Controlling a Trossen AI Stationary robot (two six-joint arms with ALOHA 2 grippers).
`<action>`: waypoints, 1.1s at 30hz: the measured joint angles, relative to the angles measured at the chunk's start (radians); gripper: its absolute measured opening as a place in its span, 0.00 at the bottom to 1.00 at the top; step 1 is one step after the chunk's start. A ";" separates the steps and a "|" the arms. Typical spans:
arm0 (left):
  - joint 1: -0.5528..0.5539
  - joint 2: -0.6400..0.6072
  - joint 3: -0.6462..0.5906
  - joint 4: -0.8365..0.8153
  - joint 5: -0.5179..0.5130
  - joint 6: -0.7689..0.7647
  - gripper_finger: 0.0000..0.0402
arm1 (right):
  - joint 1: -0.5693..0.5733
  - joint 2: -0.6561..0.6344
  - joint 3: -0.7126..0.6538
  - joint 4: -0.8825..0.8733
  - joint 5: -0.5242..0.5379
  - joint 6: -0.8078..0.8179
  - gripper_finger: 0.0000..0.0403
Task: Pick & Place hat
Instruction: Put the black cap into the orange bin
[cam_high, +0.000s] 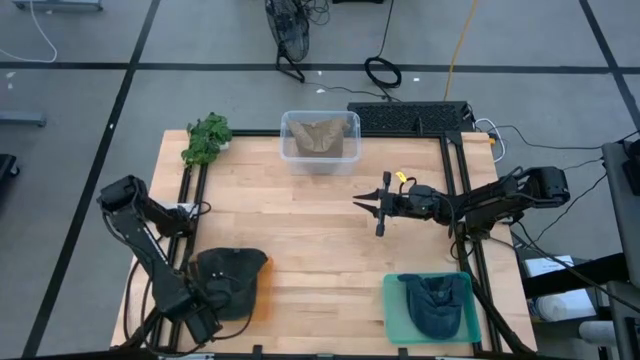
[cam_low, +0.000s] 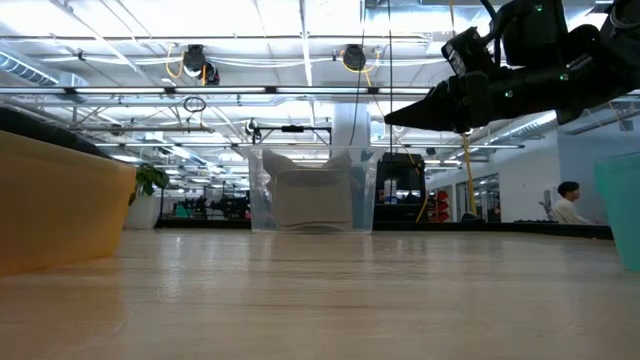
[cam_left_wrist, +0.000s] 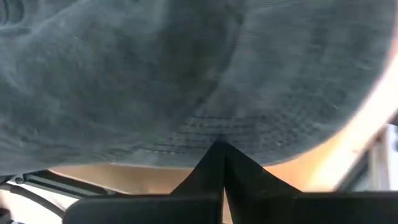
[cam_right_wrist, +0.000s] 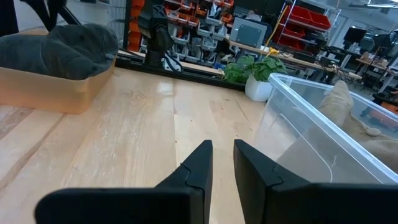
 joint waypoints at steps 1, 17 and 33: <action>0.001 0.000 -0.018 0.009 0.001 0.000 0.01 | 0.000 0.000 0.000 0.000 0.000 -0.001 0.11; 0.004 -0.002 -0.127 0.099 0.045 0.029 0.01 | 0.000 0.000 0.000 0.000 0.000 -0.001 0.11; 0.058 0.001 -0.101 0.040 0.033 0.088 0.03 | 0.000 0.000 0.000 -0.008 0.000 -0.002 0.11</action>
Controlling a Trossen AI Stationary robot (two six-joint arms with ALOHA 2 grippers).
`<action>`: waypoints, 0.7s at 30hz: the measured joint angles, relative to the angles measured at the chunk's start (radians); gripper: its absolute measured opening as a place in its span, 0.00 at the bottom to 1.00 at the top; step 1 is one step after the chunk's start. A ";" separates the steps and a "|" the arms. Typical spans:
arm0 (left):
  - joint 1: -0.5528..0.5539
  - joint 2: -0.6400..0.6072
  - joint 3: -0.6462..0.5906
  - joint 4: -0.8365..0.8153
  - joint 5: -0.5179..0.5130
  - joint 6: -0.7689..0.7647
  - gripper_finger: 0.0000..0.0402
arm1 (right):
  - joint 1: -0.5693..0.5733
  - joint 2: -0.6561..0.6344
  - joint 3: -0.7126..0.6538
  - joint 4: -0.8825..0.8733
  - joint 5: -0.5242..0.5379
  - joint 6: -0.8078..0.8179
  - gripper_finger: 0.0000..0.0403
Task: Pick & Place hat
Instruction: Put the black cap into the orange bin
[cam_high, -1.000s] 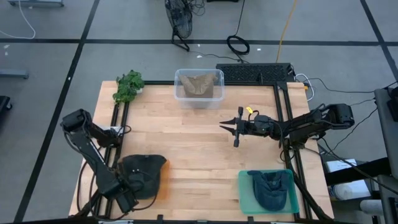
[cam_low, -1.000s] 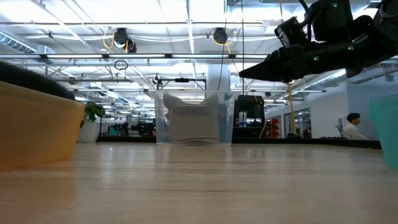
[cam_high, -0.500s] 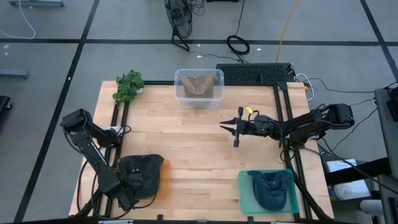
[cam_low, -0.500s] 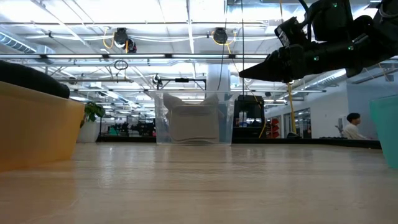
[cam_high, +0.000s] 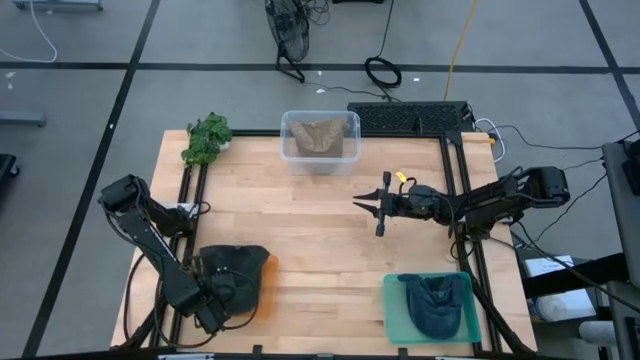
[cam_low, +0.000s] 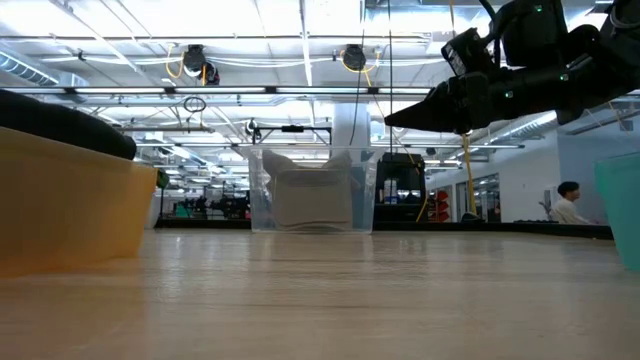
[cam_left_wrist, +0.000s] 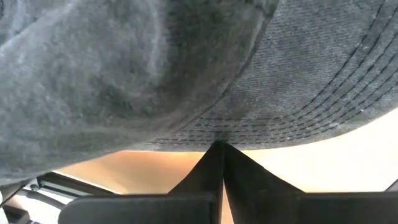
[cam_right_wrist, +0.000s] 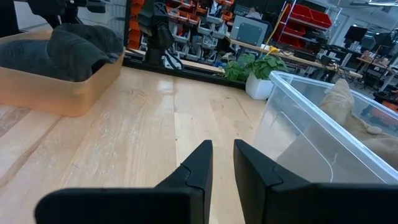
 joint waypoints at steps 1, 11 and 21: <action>0.002 0.000 0.000 -0.001 0.007 0.000 0.03 | 0.000 0.000 0.000 0.000 0.000 0.000 0.11; 0.041 0.000 0.001 -0.010 0.075 0.024 0.03 | 0.000 0.000 0.000 0.008 0.000 0.001 0.11; 0.064 0.000 0.061 -0.033 0.062 0.045 0.01 | 0.000 0.000 0.000 0.078 -0.022 0.051 0.11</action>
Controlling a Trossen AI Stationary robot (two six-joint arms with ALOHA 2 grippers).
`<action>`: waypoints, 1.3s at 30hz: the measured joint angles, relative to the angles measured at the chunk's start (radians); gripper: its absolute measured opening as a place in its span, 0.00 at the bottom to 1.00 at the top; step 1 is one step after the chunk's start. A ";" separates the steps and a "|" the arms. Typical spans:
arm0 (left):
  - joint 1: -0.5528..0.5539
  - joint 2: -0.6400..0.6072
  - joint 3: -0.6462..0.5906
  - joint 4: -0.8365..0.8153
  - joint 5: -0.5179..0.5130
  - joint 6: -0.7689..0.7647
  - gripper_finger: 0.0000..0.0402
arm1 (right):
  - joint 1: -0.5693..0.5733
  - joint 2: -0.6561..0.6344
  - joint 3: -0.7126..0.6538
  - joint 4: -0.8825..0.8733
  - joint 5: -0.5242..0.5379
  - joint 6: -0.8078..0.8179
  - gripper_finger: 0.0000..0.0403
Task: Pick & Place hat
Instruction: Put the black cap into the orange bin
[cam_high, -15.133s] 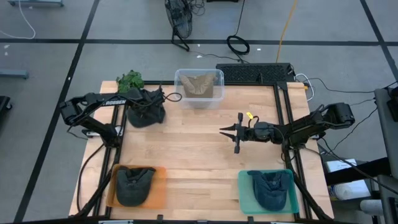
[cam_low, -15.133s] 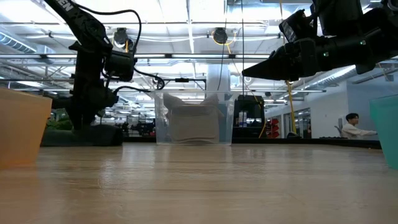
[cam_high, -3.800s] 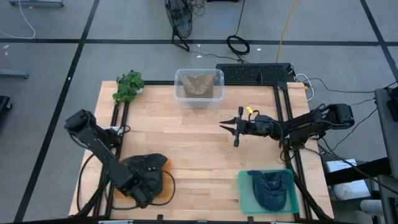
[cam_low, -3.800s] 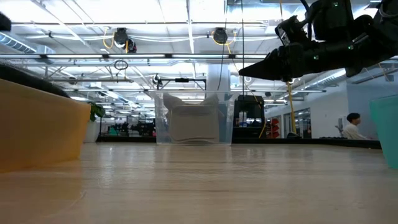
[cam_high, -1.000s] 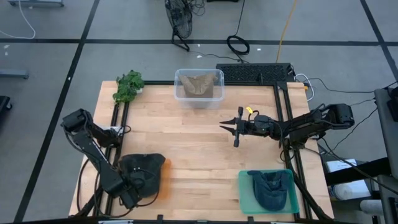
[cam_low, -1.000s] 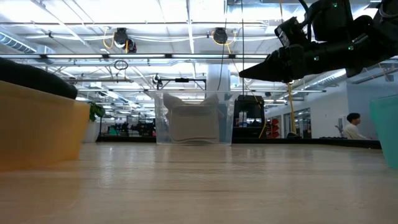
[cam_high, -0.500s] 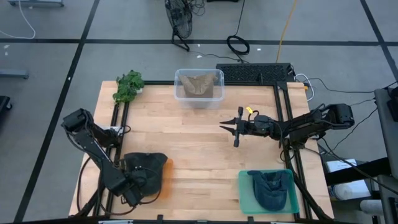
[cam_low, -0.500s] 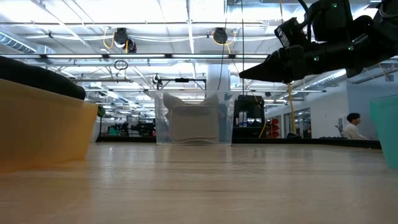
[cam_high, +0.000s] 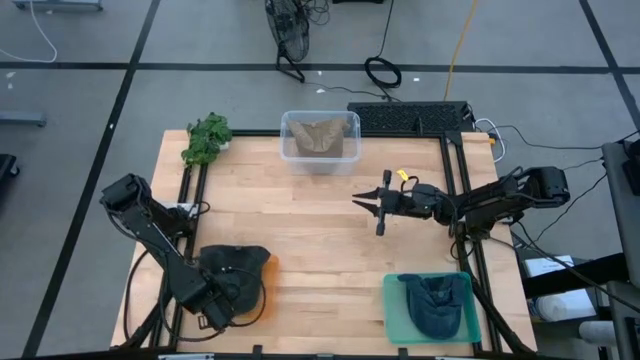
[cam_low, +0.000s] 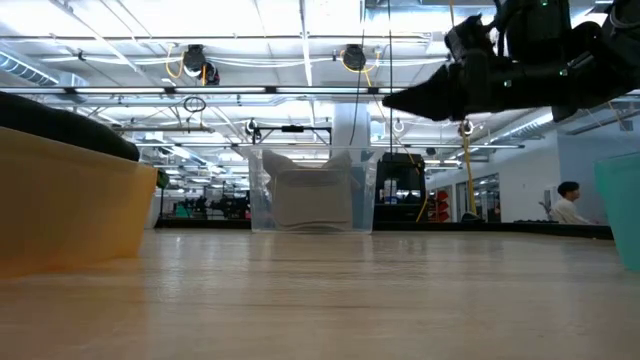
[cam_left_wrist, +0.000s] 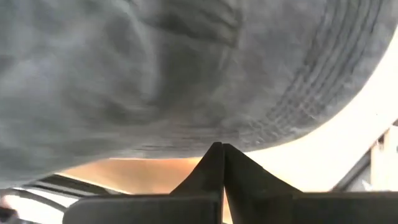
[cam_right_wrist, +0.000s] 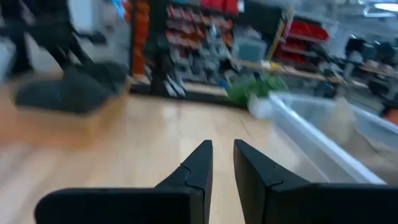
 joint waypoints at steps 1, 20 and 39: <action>0.000 0.000 0.011 -0.016 -0.023 0.000 0.01 | 0.000 0.001 0.000 0.023 -0.026 0.013 0.11; 0.105 -0.003 0.244 0.019 -0.818 0.247 0.01 | 0.000 0.010 0.000 0.012 -0.080 0.012 0.11; 0.404 -0.002 0.014 0.213 -0.401 0.459 0.02 | 0.000 0.010 0.000 -0.023 -0.079 -0.018 0.11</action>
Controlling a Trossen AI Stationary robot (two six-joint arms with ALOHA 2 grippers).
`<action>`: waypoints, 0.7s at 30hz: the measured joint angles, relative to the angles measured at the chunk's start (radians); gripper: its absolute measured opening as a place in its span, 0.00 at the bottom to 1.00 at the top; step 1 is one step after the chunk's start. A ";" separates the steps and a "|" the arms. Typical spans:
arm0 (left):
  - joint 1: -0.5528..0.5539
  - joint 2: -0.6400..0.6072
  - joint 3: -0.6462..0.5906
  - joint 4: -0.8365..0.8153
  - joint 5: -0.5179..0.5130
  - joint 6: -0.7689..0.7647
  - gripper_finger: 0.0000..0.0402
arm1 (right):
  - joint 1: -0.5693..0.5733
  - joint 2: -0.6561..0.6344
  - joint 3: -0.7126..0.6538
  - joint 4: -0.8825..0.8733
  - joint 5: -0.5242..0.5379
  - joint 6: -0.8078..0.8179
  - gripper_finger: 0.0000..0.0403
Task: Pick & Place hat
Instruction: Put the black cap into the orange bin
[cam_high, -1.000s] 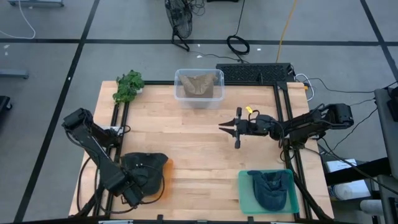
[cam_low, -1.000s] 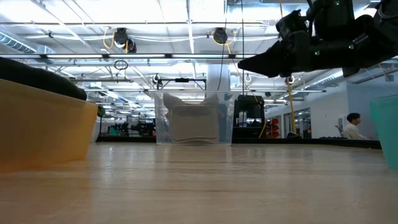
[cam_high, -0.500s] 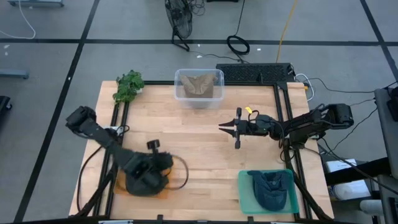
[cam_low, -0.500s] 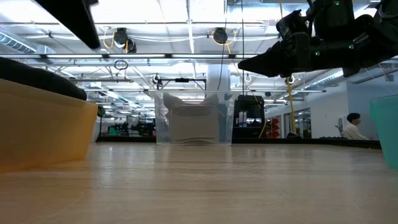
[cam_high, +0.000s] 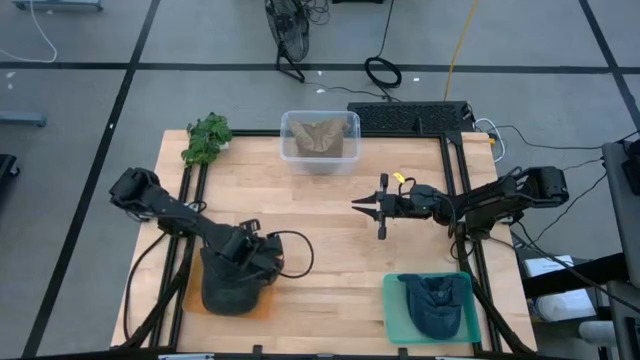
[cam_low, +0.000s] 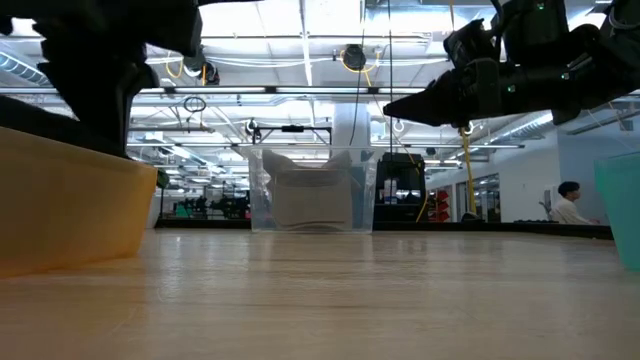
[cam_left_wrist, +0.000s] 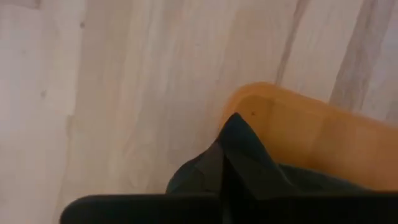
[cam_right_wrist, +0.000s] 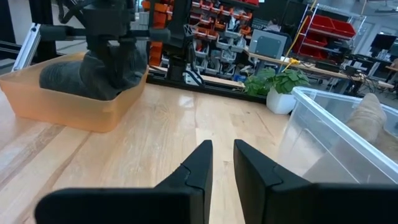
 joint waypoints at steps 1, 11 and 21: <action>-0.004 0.000 -0.009 0.016 0.005 0.000 0.02 | 0.000 0.000 0.000 -0.002 0.000 0.000 0.11; -0.015 0.000 -0.068 0.090 0.072 -0.021 0.03 | 0.000 0.000 0.000 -0.009 0.000 0.000 0.11; -0.006 0.000 -0.050 -0.027 0.090 -0.026 0.04 | 0.000 0.000 0.000 -0.010 0.000 0.000 0.11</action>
